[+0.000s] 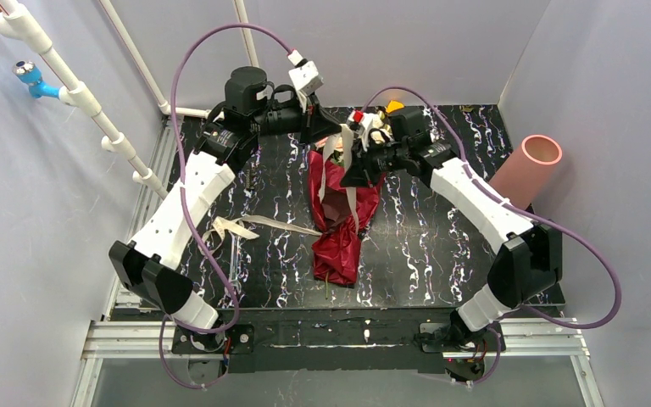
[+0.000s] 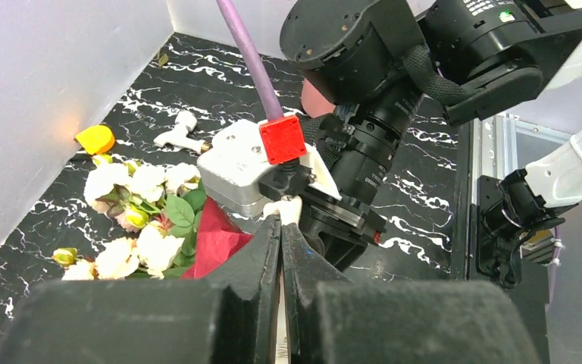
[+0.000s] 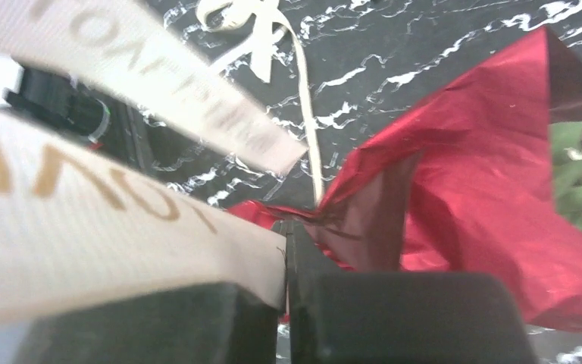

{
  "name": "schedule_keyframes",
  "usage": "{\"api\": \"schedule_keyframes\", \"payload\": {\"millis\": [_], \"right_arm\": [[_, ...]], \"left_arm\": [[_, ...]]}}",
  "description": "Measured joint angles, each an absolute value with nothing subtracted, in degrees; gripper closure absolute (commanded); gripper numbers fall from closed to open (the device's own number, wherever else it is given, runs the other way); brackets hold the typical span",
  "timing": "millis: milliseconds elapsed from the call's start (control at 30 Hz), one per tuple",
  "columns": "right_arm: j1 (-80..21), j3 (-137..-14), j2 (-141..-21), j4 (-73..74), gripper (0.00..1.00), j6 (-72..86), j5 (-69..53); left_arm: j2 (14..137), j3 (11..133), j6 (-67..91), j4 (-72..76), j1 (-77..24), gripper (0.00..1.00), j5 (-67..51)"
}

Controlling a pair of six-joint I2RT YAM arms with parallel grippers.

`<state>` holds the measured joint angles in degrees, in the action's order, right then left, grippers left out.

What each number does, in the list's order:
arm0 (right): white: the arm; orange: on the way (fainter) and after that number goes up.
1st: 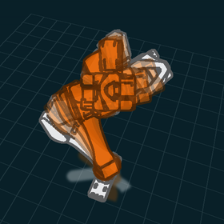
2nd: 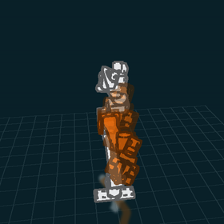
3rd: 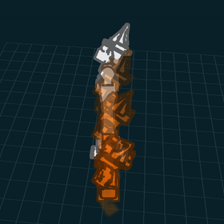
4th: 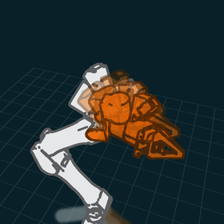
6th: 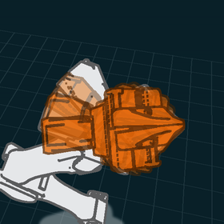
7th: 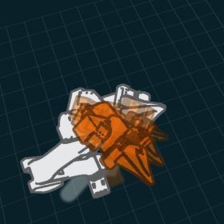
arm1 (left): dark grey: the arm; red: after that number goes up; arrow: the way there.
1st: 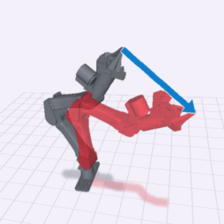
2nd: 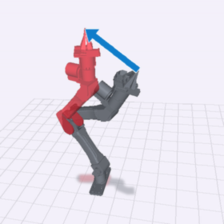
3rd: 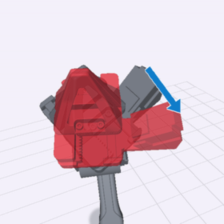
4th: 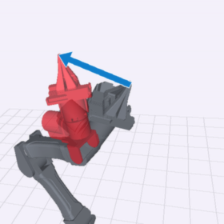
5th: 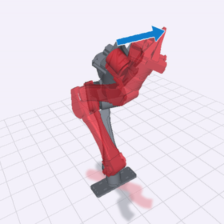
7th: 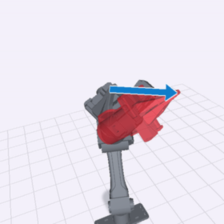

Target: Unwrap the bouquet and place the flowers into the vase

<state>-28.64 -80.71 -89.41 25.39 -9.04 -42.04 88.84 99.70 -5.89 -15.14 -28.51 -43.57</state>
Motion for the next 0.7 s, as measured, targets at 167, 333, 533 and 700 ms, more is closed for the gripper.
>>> {"api": "schedule_keyframes", "payload": {"millis": [167, 333, 533, 700], "right_arm": [[-29.7, -83.2, -89.5, 26.2, 0.99, -6.2, -40.5], [-29.0, -91.2, -89.5, 25.9, 0.99, -2.3, -37.7], [-27.3, -101.9, -90.1, 24.6, 0.99, 3.9, -34.6], [-26.1, -113.9, -94.2, 22.5, 0.99, 7.7, -32.8]], "left_arm": [[88.0, 97.4, -5.1, -12.8, -28.5, 0.38, -42.6], [82.5, 85.2, -3.7, -9.3, -28.3, 0.21, -36.5], [74.8, 71.1, -6.7, -6.2, -28.0, 0.21, -32.1], [70.2, 61.1, -11.3, -4.0, -28.9, 0.2, -33.5]]}}
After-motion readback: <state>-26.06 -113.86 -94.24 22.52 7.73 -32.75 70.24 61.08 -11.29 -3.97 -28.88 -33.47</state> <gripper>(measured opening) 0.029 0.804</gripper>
